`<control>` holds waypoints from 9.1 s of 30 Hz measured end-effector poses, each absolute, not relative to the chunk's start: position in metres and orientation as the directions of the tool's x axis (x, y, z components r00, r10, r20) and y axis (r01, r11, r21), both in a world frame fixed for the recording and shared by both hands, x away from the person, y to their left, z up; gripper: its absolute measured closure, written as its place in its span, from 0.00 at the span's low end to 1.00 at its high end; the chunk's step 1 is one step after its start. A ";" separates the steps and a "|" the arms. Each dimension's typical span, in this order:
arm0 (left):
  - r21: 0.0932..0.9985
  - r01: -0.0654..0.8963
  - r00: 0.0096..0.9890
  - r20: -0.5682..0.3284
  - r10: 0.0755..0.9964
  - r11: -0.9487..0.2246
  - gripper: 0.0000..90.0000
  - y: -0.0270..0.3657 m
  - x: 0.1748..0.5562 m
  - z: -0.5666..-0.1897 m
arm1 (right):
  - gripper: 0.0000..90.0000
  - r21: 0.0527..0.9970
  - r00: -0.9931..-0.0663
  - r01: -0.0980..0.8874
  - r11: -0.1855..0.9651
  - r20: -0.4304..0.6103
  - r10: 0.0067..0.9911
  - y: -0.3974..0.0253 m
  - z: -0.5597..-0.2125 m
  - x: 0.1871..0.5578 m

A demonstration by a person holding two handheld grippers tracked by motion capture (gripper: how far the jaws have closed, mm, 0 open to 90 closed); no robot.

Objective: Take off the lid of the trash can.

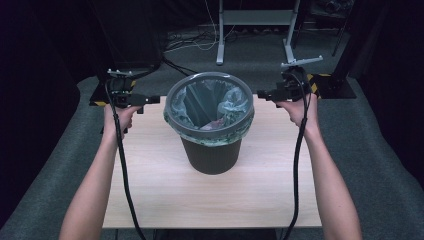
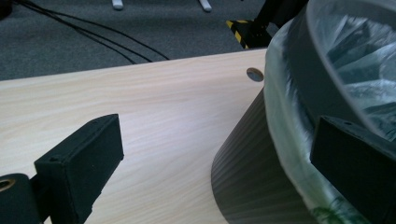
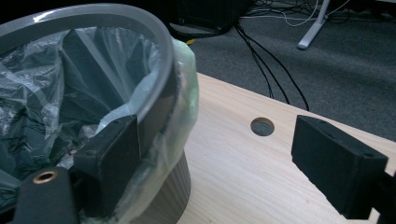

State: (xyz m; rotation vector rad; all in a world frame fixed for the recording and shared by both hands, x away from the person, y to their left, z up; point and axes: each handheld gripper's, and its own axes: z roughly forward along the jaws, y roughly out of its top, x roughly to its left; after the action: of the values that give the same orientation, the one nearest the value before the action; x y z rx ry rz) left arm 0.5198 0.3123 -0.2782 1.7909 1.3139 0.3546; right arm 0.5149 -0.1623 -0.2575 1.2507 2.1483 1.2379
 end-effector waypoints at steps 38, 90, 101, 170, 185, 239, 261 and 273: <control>0.717 0.646 0.515 -0.156 0.843 -0.261 0.66 0.242 0.540 -0.273 | 0.60 0.726 -0.522 0.608 0.322 0.060 0.851 -0.098 -0.266 0.531; 0.743 0.603 0.506 -0.076 0.859 -0.289 0.74 0.231 0.533 -0.252 | 0.73 0.757 -0.490 0.579 0.303 0.026 0.871 -0.094 -0.256 0.523; 0.760 0.569 0.513 -0.030 0.858 -0.314 0.73 0.225 0.528 -0.244 | 0.77 0.776 -0.467 0.568 0.273 0.031 0.884 -0.098 -0.254 0.524; 0.822 0.552 0.481 -0.178 0.858 -0.139 0.00 0.315 0.476 -0.338 | 0.86 0.812 -0.373 0.576 0.096 0.156 0.915 -0.200 -0.236 0.506; 0.720 0.655 0.452 -0.128 0.883 -0.231 0.00 0.300 0.477 -0.463 | 0.86 0.824 -0.352 0.564 0.056 0.178 0.919 -0.226 -0.233 0.494; 0.715 0.640 0.406 -0.003 0.914 -0.282 0.00 0.295 0.476 -0.530 | 0.86 0.815 -0.188 0.574 -0.084 0.231 0.955 -0.331 -0.269 0.455; 0.716 0.640 0.405 -0.004 0.914 -0.280 0.00 0.294 0.476 -0.530 | 0.86 0.800 -0.163 0.593 -0.097 0.237 0.958 -0.341 -0.286 0.452; 0.716 0.640 0.404 -0.004 0.915 -0.279 0.00 0.294 0.476 -0.530 | 0.86 0.785 -0.146 0.613 -0.092 0.227 0.963 -0.345 -0.308 0.455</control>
State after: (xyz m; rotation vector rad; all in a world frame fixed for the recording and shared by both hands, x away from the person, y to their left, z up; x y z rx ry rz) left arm 0.4758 0.2943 -0.5297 2.0218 1.3197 0.5509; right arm 0.4548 -0.3451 -0.3083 1.7111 1.7702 1.1272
